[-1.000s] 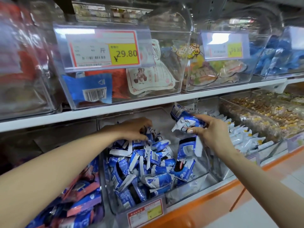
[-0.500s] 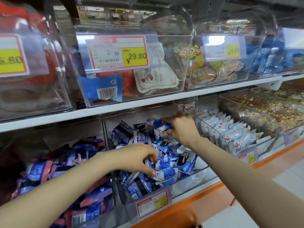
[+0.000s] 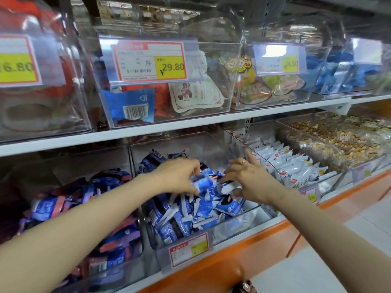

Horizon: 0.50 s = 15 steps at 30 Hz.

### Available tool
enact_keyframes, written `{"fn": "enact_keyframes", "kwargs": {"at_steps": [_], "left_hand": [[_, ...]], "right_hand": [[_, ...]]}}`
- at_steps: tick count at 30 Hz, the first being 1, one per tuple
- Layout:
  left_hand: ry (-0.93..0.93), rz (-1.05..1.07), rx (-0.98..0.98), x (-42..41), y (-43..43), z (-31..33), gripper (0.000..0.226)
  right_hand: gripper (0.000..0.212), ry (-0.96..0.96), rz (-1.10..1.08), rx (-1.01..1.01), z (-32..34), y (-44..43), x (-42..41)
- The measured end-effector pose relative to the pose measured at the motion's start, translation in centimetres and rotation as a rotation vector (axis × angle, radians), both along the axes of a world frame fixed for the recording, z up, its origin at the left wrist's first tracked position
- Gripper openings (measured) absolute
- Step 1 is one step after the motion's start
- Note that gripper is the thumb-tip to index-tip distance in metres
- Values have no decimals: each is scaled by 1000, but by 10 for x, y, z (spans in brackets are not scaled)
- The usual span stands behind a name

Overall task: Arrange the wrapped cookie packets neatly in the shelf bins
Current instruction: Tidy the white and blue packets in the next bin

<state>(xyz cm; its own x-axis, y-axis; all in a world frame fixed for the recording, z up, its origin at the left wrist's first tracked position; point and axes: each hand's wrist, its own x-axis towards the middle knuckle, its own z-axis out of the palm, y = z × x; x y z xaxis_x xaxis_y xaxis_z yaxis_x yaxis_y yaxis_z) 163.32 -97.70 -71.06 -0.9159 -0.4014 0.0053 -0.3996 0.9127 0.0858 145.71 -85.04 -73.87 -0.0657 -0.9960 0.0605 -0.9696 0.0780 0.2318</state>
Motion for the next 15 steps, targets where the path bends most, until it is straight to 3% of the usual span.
{"fn": "enact_keyframes", "kwargs": {"at_steps": [2,5,8,11,15], "left_hand": [[104,68,-5,-2,-13,7,49],[89,88,-10,1,-24,5,59],[36,-14,52,13,-19,1,32],[-162,-141,266,29,-9,-5,18],[-435,-158,245,41,-5,-6,39]], "right_hand": [[40,17,-9,-38,1,-3,2],[34,-38,-41,-195,3,-9,3],[38,-102,-97,-416,9,-21,3],[54,-110,-69,-282,12,-32,8],[38,-118,114,-197,9,-20,12]]}}
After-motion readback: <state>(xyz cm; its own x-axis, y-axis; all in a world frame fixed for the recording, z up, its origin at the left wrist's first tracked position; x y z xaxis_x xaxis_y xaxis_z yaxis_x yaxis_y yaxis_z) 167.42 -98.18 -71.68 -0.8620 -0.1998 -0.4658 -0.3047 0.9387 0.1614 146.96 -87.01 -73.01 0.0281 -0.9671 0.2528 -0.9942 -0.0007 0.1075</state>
